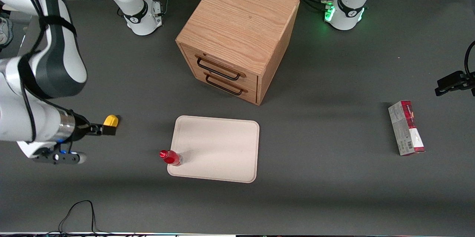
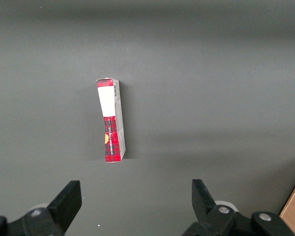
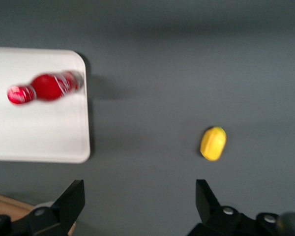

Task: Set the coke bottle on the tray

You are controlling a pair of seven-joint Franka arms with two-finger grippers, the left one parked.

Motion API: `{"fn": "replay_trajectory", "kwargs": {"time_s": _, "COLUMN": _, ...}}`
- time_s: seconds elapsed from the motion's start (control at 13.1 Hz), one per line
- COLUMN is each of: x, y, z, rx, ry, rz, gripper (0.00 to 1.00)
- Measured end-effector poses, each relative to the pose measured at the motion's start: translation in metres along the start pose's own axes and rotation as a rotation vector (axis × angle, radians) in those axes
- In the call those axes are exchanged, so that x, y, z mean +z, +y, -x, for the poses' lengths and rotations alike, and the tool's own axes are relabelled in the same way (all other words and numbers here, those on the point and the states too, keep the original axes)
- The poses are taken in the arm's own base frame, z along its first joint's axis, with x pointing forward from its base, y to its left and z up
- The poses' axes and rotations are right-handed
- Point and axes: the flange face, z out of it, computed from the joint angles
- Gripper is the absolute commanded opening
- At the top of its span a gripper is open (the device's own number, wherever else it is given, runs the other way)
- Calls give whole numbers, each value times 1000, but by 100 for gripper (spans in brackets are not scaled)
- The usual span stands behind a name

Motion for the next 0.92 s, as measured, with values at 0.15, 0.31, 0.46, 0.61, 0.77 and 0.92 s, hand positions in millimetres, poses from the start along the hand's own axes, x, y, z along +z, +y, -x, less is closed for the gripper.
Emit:
{"fn": "replay_trajectory", "kwargs": {"time_s": 0.15, "x": -5, "y": 13, "z": 33, "rx": -37, "ry": 33, "rz": 17, "gripper": 100}}
{"fn": "replay_trajectory", "kwargs": {"time_s": 0.31, "x": -3, "y": 34, "z": 72, "rx": -53, "ry": 59, "rz": 31, "gripper": 100}}
{"fn": "replay_trajectory", "kwargs": {"time_s": 0.46, "x": -8, "y": 50, "z": 106, "rx": -54, "ry": 53, "rz": 35, "gripper": 100}}
{"fn": "replay_trajectory", "kwargs": {"time_s": 0.61, "x": -18, "y": 54, "z": 124, "rx": -51, "ry": 49, "rz": 35, "gripper": 100}}
{"fn": "replay_trajectory", "kwargs": {"time_s": 0.77, "x": -27, "y": 52, "z": 129, "rx": -43, "ry": 51, "rz": -4, "gripper": 100}}
{"fn": "replay_trajectory", "kwargs": {"time_s": 0.92, "x": -45, "y": 52, "z": 133, "rx": -37, "ry": 51, "rz": -29, "gripper": 100}}
